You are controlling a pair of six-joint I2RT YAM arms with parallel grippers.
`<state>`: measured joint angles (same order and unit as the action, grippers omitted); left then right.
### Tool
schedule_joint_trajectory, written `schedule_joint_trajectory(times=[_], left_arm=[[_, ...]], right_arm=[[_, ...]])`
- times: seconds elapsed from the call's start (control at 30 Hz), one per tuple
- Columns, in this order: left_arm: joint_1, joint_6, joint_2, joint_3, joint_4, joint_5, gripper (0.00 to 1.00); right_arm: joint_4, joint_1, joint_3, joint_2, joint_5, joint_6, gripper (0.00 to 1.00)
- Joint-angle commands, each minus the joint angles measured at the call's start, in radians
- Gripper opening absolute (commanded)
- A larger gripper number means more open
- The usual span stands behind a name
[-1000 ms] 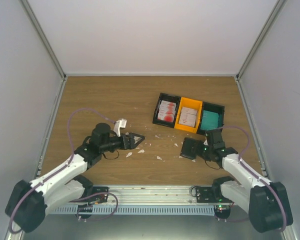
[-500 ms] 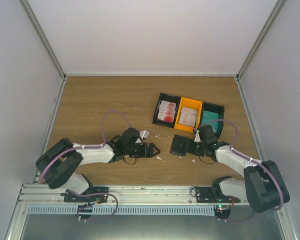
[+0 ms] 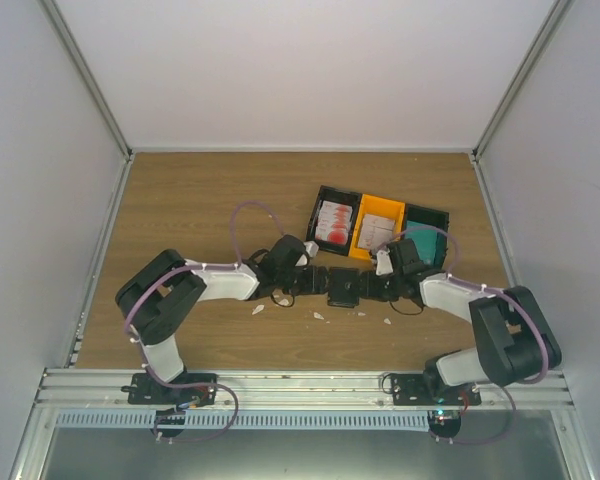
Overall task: Put the credit cards into the card holder
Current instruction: Move the card holder to the center of the board, then open the card holder at the center of the board.
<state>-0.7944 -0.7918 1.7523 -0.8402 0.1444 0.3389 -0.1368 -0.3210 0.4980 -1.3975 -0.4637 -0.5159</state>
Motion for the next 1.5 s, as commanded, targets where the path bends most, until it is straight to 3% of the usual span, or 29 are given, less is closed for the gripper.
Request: schedule_joint_trajectory(times=[0.0, 0.3, 0.6, 0.8, 0.93, 1.07, 1.23, 1.37, 1.47], left_arm=[[0.018, 0.032, 0.047, -0.022, -0.046, -0.006, 0.65], [0.021, -0.117, 0.043, 0.097, 0.114, 0.100, 0.51], [0.023, -0.121, 0.013, 0.161, 0.196, 0.123, 0.38], [0.023, -0.102, -0.019, 0.165, 0.200, 0.129, 0.14], [0.023, -0.071, -0.052, 0.161, 0.168, 0.109, 0.01], [0.023, -0.047, -0.093, 0.158, 0.142, 0.120, 0.00], [0.023, -0.029, -0.142, 0.141, 0.102, 0.146, 0.00], [0.023, -0.020, -0.172, 0.132, 0.094, 0.168, 0.00], [0.023, -0.011, -0.175, 0.124, 0.085, 0.176, 0.00]], right_arm=[[0.018, -0.023, 0.028, -0.061, -0.055, 0.036, 0.29], [0.062, -0.109, 0.043, -0.108, -0.115, -0.019, 0.28], [0.105, -0.136, 0.055, -0.157, -0.157, -0.011, 0.28], [0.111, -0.136, 0.053, -0.149, -0.142, -0.004, 0.32], [0.059, -0.149, 0.061, -0.116, -0.022, -0.001, 0.43], [-0.060, -0.211, 0.101, -0.041, 0.172, -0.004, 0.59], [-0.158, -0.289, 0.158, -0.001, 0.361, -0.034, 0.63], [-0.174, -0.328, 0.202, -0.025, 0.383, -0.021, 0.64], [-0.149, -0.352, 0.212, -0.033, 0.310, 0.008, 0.64]])
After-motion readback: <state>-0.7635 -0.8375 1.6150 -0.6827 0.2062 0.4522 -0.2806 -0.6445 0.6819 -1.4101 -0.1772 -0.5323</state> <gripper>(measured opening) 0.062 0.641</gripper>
